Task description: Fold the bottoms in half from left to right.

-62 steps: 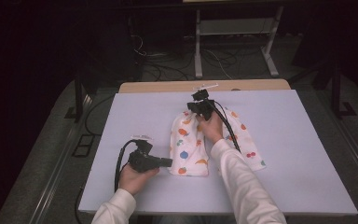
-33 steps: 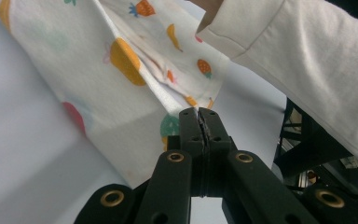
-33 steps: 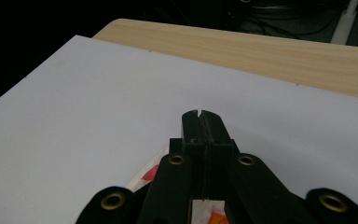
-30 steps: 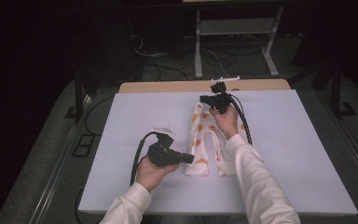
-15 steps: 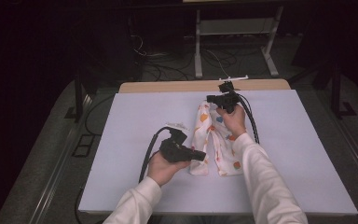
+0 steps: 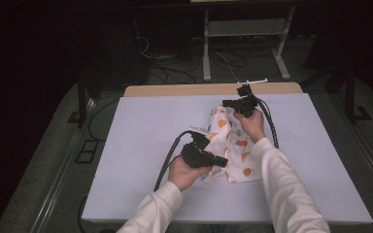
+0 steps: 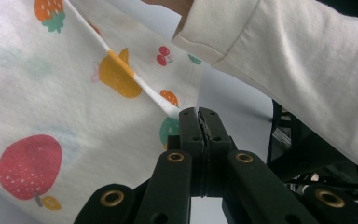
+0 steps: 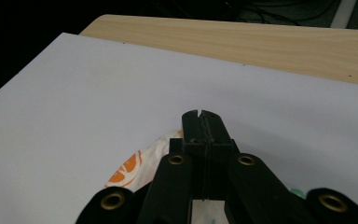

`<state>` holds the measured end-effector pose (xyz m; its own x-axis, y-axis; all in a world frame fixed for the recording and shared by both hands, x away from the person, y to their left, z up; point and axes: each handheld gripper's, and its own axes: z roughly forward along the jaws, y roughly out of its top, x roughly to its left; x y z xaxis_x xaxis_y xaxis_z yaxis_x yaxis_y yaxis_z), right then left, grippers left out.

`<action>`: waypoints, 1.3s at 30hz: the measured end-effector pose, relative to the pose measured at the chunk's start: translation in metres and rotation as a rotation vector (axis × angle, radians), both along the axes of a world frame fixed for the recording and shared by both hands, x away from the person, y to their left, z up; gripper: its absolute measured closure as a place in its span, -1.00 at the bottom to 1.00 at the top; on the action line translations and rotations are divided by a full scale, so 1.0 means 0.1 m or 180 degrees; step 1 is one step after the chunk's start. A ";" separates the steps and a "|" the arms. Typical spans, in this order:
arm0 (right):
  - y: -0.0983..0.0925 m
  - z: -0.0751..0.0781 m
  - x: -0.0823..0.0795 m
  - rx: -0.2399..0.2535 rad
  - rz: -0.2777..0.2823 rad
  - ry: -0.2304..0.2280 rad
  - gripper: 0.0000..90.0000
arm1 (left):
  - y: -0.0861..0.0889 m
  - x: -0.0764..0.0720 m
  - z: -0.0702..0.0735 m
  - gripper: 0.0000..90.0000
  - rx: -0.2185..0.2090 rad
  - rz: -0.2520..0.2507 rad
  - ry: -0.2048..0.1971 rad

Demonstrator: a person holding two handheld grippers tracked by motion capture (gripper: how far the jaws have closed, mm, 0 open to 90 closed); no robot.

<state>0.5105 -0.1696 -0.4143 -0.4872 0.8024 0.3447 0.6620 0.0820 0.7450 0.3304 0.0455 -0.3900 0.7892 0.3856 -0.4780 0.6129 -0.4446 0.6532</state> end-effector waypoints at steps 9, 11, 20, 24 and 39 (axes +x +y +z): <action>-0.12 -0.07 0.05 -0.0017 -0.0003 0.0044 0.96 | -0.18 0.03 -0.03 0.99 -0.0036 -0.0033 0.0059; -0.14 -0.10 0.06 -0.0002 -0.0006 0.0072 0.96 | -0.22 0.05 -0.05 0.99 -0.0039 -0.0025 0.0070; -0.24 -0.19 0.12 -0.0006 -0.0025 0.0144 0.96 | -0.33 0.09 -0.08 0.99 -0.0038 -0.0017 0.0112; -0.28 -0.22 0.13 -0.0022 -0.0030 0.0164 0.96 | -0.38 0.11 -0.10 0.98 -0.0040 -0.0030 0.0117; -0.39 -0.28 0.16 -0.0007 -0.0031 0.0219 0.96 | -0.57 0.15 -0.12 0.99 -0.0080 -0.0062 0.0141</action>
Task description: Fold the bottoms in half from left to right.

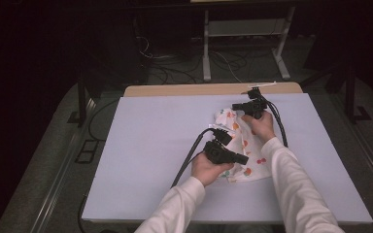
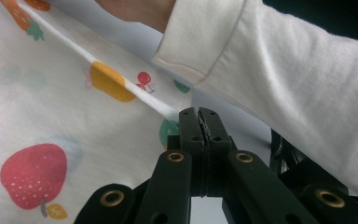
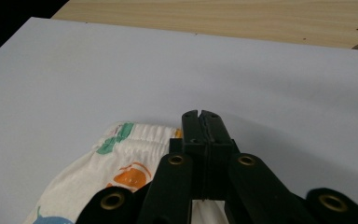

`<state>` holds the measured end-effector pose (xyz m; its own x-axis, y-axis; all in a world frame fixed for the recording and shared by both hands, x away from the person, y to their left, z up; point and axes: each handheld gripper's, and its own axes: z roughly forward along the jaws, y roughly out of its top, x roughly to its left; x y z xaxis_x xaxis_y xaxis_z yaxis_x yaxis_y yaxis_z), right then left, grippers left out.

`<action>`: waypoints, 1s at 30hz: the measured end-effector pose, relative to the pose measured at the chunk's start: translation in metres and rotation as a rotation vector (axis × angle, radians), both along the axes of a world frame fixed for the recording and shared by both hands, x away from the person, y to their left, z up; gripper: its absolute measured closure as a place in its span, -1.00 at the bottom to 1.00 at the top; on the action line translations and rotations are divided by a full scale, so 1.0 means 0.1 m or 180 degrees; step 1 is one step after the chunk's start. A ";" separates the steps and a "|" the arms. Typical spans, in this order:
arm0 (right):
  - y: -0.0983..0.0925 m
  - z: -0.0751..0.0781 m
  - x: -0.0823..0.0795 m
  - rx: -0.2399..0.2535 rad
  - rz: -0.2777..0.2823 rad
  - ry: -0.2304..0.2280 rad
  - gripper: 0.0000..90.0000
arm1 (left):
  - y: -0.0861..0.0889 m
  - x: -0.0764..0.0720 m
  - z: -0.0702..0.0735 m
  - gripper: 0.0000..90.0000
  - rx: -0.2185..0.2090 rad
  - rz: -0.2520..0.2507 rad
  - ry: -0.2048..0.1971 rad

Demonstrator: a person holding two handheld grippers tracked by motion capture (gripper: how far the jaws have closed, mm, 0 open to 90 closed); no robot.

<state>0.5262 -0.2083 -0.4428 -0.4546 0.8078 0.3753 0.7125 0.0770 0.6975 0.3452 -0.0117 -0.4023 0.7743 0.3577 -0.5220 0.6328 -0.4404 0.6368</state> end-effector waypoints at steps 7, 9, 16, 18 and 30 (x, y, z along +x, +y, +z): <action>-0.05 -0.01 0.01 0.0001 0.0041 0.0011 0.96 | -0.09 0.01 0.01 0.99 -0.0032 -0.0003 0.0003; -0.06 -0.02 0.02 0.0019 0.0051 0.0029 0.96 | -0.14 0.01 0.01 0.99 -0.0033 -0.0015 -0.0003; -0.09 -0.03 0.03 0.0000 0.0096 0.0040 0.96 | -0.29 0.02 0.01 0.99 -0.0054 -0.0043 -0.0003; -0.10 -0.04 0.03 0.0004 0.0112 0.0041 0.96 | -0.31 0.02 0.01 0.99 -0.0050 -0.0044 0.0000; -0.12 -0.05 0.04 -0.0009 0.0165 0.0071 0.96 | -0.43 0.06 0.00 0.99 -0.0080 -0.0043 0.0012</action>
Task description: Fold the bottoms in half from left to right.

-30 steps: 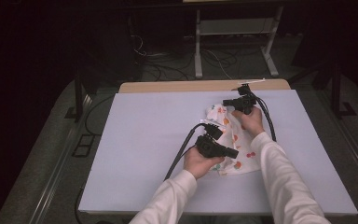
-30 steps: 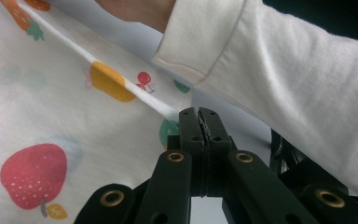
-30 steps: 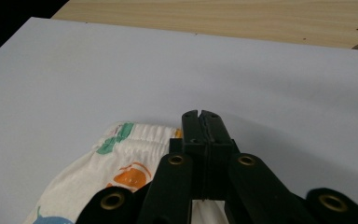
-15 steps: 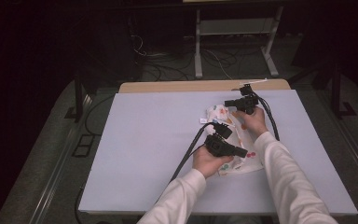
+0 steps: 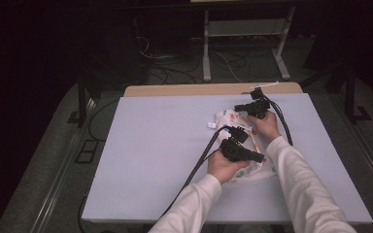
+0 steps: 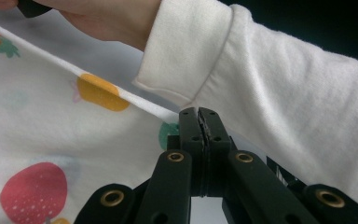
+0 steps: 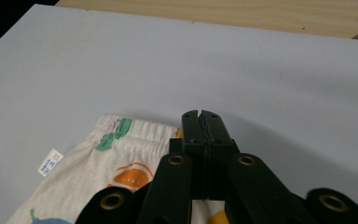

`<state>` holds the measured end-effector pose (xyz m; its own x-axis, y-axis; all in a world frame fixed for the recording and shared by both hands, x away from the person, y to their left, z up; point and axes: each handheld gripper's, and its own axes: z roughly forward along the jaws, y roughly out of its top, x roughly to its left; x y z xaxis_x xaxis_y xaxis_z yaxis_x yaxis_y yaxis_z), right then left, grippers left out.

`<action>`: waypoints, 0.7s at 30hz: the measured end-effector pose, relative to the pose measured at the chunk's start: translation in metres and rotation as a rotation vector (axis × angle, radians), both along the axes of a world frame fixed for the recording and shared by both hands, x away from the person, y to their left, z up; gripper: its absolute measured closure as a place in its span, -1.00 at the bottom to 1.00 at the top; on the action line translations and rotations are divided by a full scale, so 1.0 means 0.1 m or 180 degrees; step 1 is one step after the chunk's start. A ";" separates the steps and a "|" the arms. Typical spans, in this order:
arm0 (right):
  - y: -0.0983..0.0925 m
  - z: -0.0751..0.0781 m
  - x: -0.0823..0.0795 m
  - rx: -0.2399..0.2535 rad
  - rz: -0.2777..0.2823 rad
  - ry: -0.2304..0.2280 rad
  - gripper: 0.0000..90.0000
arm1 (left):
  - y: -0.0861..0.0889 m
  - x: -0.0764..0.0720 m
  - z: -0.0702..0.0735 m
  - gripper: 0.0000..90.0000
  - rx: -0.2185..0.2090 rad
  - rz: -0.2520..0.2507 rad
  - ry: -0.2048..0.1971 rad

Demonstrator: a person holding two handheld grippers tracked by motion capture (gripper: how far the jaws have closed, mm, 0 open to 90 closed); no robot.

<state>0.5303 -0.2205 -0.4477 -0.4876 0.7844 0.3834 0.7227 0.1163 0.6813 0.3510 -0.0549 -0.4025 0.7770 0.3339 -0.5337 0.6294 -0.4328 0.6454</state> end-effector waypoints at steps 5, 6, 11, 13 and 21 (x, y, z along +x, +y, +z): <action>-0.01 0.02 0.00 -0.0029 0.0025 -0.0017 0.96 | -0.06 0.01 -0.03 0.99 -0.0021 0.0001 0.0019; -0.01 0.02 0.00 -0.0032 0.0027 -0.0010 0.96 | -0.08 0.01 -0.03 0.99 -0.0018 -0.0004 0.0012; -0.02 0.01 0.00 -0.0036 0.0039 0.0012 0.95 | -0.14 0.02 -0.06 0.99 -0.0032 -0.0011 0.0021; -0.03 0.00 0.00 -0.0030 0.0038 0.0046 0.94 | -0.16 0.02 -0.08 0.99 -0.0032 -0.0013 0.0020; -0.07 0.12 -0.08 -0.0094 -0.0039 -0.0093 0.12 | -0.26 0.06 -0.15 0.99 -0.0027 -0.0008 0.0031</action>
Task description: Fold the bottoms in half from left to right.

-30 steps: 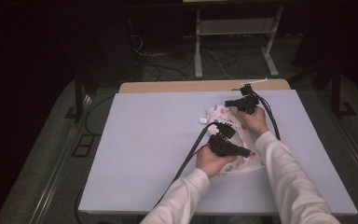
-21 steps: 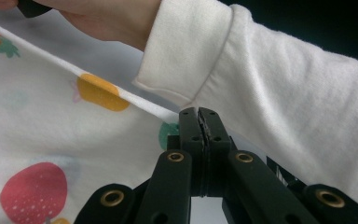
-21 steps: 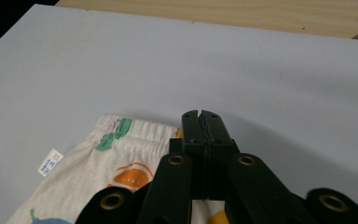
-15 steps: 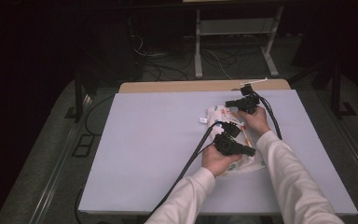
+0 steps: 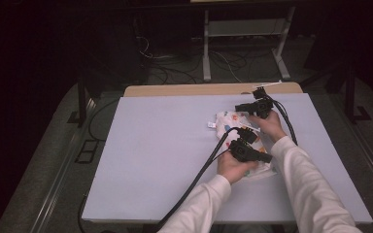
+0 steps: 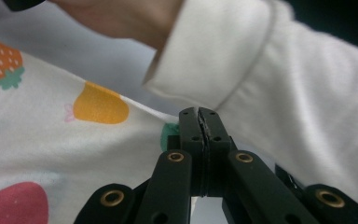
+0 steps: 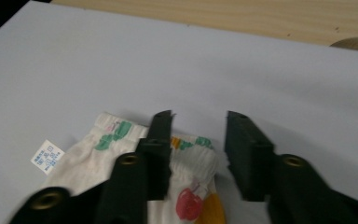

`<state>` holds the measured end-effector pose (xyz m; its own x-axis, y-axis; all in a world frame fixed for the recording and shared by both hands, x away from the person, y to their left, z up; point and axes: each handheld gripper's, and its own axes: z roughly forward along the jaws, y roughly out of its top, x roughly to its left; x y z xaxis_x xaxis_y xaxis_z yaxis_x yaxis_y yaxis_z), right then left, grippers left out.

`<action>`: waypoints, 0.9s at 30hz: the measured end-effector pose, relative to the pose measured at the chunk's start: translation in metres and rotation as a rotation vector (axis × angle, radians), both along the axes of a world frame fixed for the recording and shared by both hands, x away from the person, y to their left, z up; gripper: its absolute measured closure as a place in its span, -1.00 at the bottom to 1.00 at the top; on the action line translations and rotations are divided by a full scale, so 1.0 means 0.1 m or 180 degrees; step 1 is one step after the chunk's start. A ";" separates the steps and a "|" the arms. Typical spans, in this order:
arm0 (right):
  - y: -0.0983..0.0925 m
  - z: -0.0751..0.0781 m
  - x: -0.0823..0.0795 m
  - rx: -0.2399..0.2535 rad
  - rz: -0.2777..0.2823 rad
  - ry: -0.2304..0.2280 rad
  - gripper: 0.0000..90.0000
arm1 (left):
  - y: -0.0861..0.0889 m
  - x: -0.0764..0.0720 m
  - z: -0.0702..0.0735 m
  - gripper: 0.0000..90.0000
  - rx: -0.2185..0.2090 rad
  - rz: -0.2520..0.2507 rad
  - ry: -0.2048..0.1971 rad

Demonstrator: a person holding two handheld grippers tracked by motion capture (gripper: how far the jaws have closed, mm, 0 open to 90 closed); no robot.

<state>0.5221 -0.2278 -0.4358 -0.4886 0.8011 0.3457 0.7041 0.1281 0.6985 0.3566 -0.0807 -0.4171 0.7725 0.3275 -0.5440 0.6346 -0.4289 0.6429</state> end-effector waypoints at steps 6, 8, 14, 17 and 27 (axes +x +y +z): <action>-0.16 0.13 -0.08 0.0026 -0.0068 -0.0060 -0.62 | -0.04 0.01 -0.06 0.99 0.0036 0.0020 0.0028; -0.20 0.16 -0.12 0.0043 -0.0080 -0.0078 -0.72 | -0.05 0.01 -0.08 0.99 0.0041 0.0027 0.0027; -0.32 0.18 -0.22 0.0099 -0.0145 -0.0132 -0.91 | -0.14 0.00 -0.11 0.99 0.0097 0.0004 0.0031; -0.35 0.16 -0.25 0.0093 -0.0166 -0.0116 -0.93 | -0.18 0.01 -0.13 0.98 0.0146 -0.0015 0.0035; -0.39 0.13 -0.40 0.0126 -0.0113 -0.0114 -0.99 | -0.22 0.02 -0.23 0.46 0.0224 -0.0012 0.0024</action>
